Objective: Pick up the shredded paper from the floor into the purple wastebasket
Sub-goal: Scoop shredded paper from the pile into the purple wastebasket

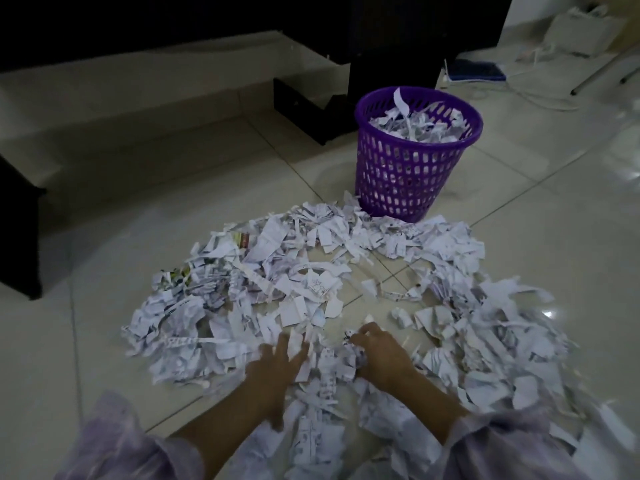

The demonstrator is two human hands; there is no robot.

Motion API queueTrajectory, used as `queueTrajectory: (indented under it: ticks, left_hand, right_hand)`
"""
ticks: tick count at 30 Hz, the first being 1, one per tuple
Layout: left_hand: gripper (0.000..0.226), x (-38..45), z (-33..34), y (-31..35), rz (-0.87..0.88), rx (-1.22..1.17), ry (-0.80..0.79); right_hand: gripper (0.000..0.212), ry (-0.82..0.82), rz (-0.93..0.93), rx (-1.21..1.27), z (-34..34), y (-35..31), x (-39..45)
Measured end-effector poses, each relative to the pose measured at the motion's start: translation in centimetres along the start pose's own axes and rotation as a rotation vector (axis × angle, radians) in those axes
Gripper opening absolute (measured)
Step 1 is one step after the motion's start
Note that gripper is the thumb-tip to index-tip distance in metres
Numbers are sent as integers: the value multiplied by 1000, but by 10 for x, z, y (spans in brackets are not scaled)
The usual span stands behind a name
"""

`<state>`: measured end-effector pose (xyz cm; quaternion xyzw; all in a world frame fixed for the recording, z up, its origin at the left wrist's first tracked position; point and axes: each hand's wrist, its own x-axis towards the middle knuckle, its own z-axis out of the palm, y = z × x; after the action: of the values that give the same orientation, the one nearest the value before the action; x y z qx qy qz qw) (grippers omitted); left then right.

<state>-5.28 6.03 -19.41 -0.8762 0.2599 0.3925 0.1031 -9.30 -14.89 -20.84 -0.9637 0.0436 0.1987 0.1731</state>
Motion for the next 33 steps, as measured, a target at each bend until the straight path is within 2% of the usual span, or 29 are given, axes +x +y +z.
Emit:
queueTrajectory:
  ticks: [2,4,6,9,12,14,17,21,23,25,27,29,30,33]
  left_hand:
    - [126,-4,-4,5,6,85,85]
    - [104,0,-8,6,48,115,176]
    - [80,7,-13,6,82,79,233]
    - [62,18,-28,10,85,-22,302]
    - [41,20,-52,16,66,-321,466]
    - [31,20,-68,18,64,-585,598]
    - [25,23,-86,23,32,-930,648]
    - [28,29,-96,32,-58,-1225,576]
    - [33,30,-99,35,-114,-1355,490]
    - [37,26,-105,38,-128,-1535,326]
    - [50,23,-107,43,-78,-1665,202]
    - [71,26,-107,48,-68,-1745,148]
    - [71,24,-107,49,-52,-1802,153]
    - [40,23,-110,44,25,-1928,121]
  right_hand:
    - [50,10,8,25,-2,2,4]
    - [41,34,21,58,-7,5,6]
    - [31,91,55,114,-15,9,8]
    - [25,203,123,256,-34,17,12]
    - [29,266,142,388,-62,17,13]
    - [37,248,144,450,-76,11,12]
    - [52,180,141,545,-85,-4,9]
    - [64,-13,80,901,-84,-25,6]
    - [87,-98,51,988,-78,-29,10]
    - [106,-133,-3,955,-74,-31,13]
    - [104,-118,-57,901,-70,-31,17]
    - [94,-91,-75,857,-67,-32,18]
    - [90,-76,-71,832,-66,-32,20]
    - [76,-4,-60,746,-63,-29,24]
